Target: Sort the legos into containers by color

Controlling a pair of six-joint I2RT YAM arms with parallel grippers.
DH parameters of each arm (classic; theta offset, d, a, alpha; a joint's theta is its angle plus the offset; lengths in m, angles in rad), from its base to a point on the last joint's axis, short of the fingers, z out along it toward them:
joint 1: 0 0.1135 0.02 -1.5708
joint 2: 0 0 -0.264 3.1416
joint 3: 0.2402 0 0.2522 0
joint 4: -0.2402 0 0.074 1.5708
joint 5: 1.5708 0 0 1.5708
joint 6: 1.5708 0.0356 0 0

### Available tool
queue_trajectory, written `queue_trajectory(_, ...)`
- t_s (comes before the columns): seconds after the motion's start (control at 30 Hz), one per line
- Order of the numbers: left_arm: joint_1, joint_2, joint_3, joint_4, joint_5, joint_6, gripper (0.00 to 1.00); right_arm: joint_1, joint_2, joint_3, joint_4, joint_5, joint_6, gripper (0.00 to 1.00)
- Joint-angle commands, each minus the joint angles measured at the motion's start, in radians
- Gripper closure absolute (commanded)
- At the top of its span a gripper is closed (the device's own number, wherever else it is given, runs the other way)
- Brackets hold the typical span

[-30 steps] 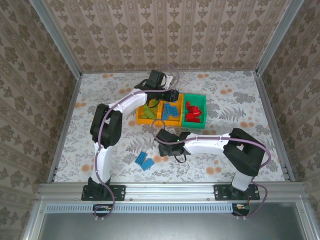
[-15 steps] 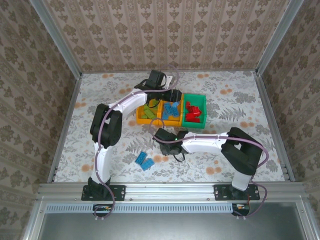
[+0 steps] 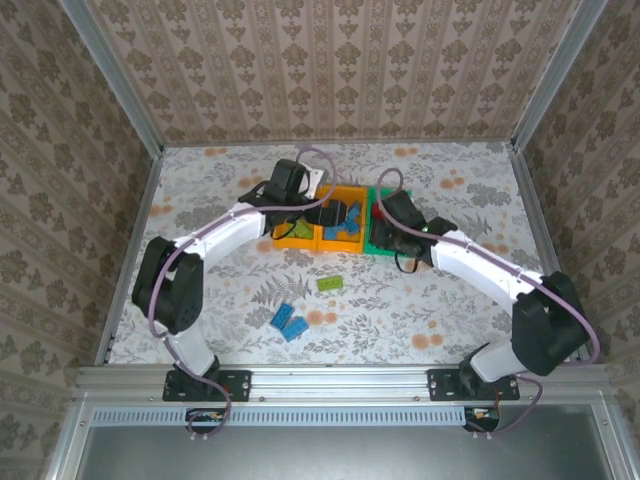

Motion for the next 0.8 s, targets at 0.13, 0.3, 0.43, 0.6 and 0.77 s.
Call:
queue_trajectory(0.13, -0.117, -0.109, -0.190, -0.043, -0.102, 0.227, 0.00, -0.144, 0.215, 0.219, -0.028, -0.086, -0.072, 0.74)
queue_trajectory(0.3, -0.165, -0.127, -0.256, -0.076, -0.090, 0.290, 0.00, -0.176, 0.331, 0.343, -0.070, -0.079, -0.085, 0.70)
queue_trajectory(0.43, -0.192, -0.095, -0.252, -0.124, -0.089, 0.335, 0.00, -0.190, 0.388, 0.396, -0.100, -0.073, -0.083, 0.60)
queue_trajectory(0.6, -0.214, -0.067, -0.239, -0.175, -0.098, 0.391, 0.00, -0.192, 0.381, 0.385, -0.090, -0.083, -0.080, 0.50)
queue_trajectory(0.77, -0.243, -0.011, -0.227, -0.215, -0.121, 0.450, 0.00, -0.193, 0.357, 0.377, -0.094, -0.083, -0.085, 0.36)
